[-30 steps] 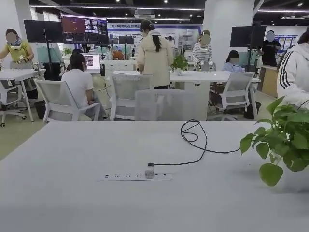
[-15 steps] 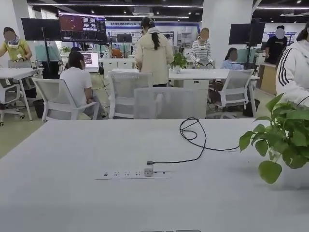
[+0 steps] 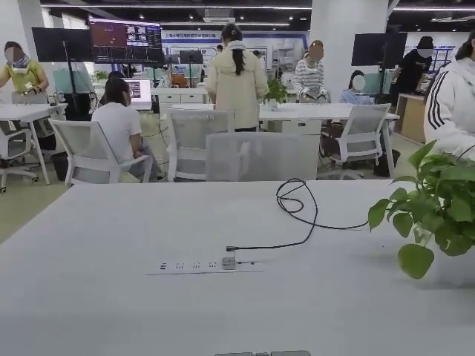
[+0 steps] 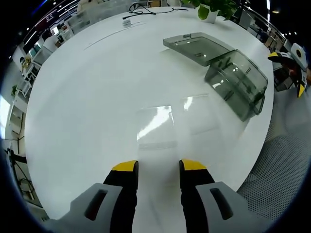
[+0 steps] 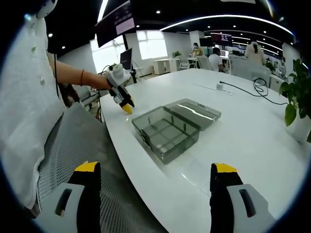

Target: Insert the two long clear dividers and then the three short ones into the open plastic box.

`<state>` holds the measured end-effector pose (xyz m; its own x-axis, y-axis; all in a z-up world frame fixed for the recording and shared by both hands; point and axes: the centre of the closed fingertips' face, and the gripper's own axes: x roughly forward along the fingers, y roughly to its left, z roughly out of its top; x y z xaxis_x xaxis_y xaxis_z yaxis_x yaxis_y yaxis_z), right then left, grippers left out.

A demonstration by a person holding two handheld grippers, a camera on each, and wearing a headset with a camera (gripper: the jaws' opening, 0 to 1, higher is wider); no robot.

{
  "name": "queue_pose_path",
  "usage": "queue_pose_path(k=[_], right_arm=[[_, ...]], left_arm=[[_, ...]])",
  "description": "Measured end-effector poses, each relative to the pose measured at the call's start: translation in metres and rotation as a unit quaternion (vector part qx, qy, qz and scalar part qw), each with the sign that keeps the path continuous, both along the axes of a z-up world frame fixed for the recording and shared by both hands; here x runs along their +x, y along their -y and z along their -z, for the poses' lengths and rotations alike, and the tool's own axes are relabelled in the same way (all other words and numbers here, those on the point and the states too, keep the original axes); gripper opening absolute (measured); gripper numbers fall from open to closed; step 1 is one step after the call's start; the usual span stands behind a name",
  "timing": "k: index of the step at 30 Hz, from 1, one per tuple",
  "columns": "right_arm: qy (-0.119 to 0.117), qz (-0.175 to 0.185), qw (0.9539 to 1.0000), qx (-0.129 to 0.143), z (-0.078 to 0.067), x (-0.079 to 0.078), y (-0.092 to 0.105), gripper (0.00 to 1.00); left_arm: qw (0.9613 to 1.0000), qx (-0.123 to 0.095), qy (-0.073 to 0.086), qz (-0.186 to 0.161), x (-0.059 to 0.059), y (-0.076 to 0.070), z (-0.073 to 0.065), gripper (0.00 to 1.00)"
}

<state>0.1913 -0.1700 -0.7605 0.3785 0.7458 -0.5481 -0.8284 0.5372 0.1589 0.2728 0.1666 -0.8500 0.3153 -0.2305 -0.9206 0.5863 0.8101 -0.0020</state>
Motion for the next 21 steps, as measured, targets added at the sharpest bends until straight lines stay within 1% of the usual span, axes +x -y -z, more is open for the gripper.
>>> queue_pose_path(k=[7,10,11,12,15,19,21], right_arm=[[-0.001,0.000,1.0000,0.001,0.0000,0.0001,-0.0003,0.94],[-0.001,-0.001,1.0000,0.000,-0.0003,0.0000,-0.0007,0.93],[-0.001,-0.001,1.0000,0.000,-0.0003,0.0000,-0.0008,0.93],[-0.001,0.000,1.0000,0.000,-0.0005,0.0002,-0.0009,0.93],[0.000,0.000,1.0000,-0.002,-0.0005,0.0005,-0.0009,0.93],[0.000,-0.001,1.0000,-0.003,-0.0006,0.0008,-0.0005,0.93],[0.000,0.000,1.0000,-0.002,-0.0009,0.0009,-0.0011,0.93]], left_arm=[[1.0000,-0.004,0.000,-0.001,0.0002,-0.0008,-0.0009,0.32],[1.0000,-0.008,0.003,-0.003,0.0005,-0.0010,-0.0012,0.32],[0.9999,-0.012,0.004,-0.005,0.0004,-0.0006,-0.0018,0.32],[0.9992,-0.033,0.000,-0.021,-0.0004,0.0032,-0.0032,0.31],[0.9996,-0.025,0.001,-0.011,-0.0008,0.0021,-0.0024,0.31],[0.9995,-0.028,-0.001,-0.014,-0.0012,0.0034,-0.0027,0.31],[0.9994,-0.032,0.001,-0.015,-0.0009,0.0042,-0.0035,0.30]])
